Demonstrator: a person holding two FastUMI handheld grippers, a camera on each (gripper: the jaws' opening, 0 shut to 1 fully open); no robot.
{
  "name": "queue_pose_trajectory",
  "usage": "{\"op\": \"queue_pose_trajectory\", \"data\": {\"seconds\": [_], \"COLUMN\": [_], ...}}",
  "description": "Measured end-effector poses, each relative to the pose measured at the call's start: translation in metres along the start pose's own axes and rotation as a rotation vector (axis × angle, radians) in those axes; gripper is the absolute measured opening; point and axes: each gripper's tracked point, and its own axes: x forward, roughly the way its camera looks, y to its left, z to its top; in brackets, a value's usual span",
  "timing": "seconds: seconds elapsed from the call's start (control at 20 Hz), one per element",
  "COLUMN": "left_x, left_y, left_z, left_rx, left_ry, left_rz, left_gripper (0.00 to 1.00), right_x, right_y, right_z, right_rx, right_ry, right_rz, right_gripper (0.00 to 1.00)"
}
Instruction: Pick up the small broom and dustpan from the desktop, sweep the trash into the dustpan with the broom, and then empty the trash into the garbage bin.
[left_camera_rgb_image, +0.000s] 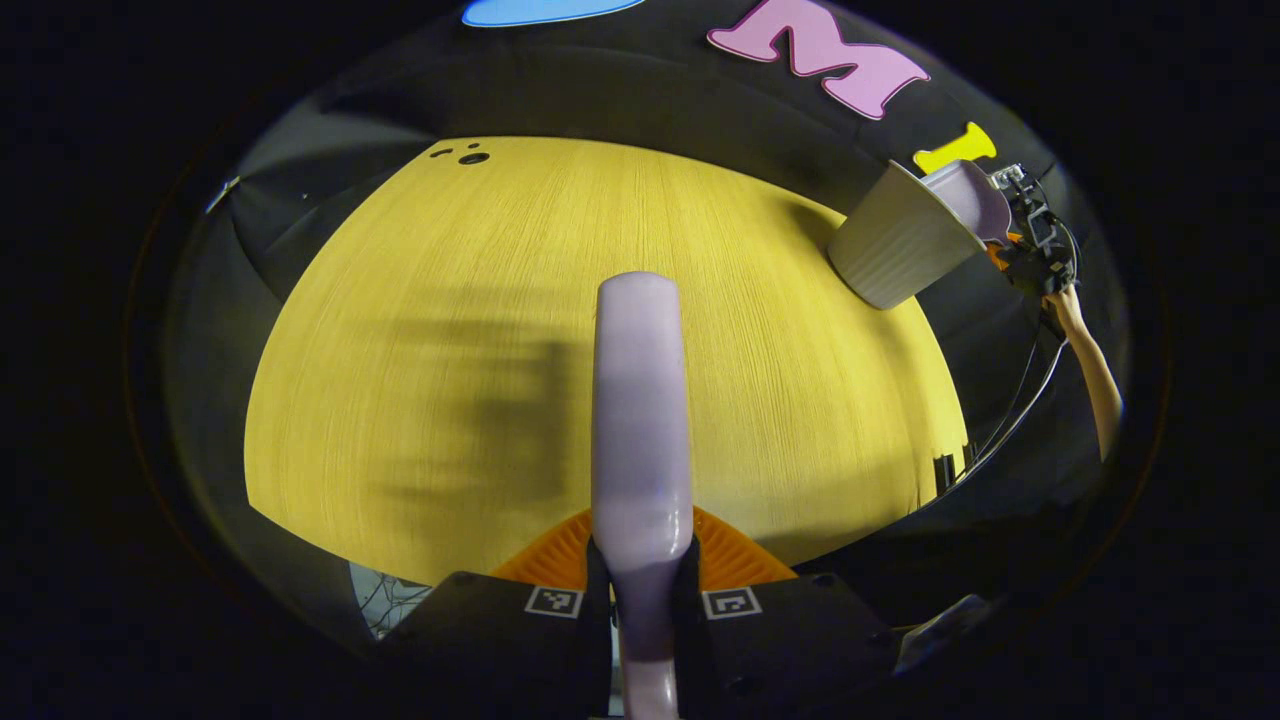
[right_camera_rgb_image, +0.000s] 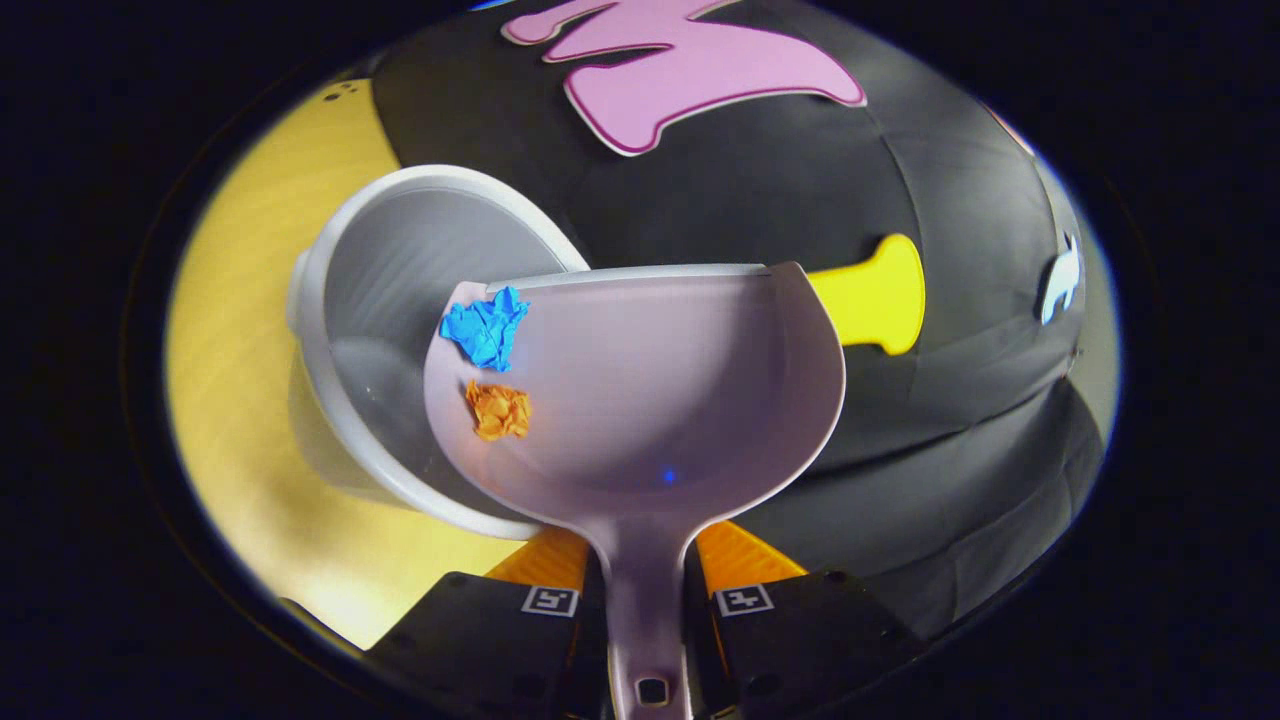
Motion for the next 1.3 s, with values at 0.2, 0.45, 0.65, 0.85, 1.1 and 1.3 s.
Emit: {"op": "queue_pose_trajectory", "data": {"seconds": [0.2,0.45,0.65,0.85,1.1,1.3], "left_x": [0.001,0.005,0.006,0.009,0.013,0.013], "left_y": [-0.001,-0.011,-0.02,-0.022,-0.027,-0.029], "left_z": [-0.007,-0.019,-0.019,-0.02,-0.019,-0.016], "left_rx": [-0.006,-0.04,-0.077,-0.063,-0.065,-0.072], "left_ry": [0.009,0.02,0.014,0.013,0.001,-0.018], "left_rz": [0.007,-0.014,-0.041,-0.035,-0.035,-0.025], "left_gripper": [0.28,0.28,0.31,0.28,0.29,0.31], "right_x": [-0.002,-0.002,-0.004,-0.009,-0.008,-0.006], "right_y": [-0.009,-0.015,-0.013,-0.009,-0.008,-0.007], "right_z": [0.003,0.019,0.022,0.03,0.029,0.022], "right_rx": [-0.125,-0.271,-0.373,-0.446,-0.418,-0.29], "right_ry": [-0.043,-0.059,-0.063,-0.093,-0.081,-0.04], "right_rz": [-0.027,-0.037,-0.011,-0.026,-0.007,0.054], "right_gripper": [0.35,0.35,0.35,0.35,0.35,0.35]}}
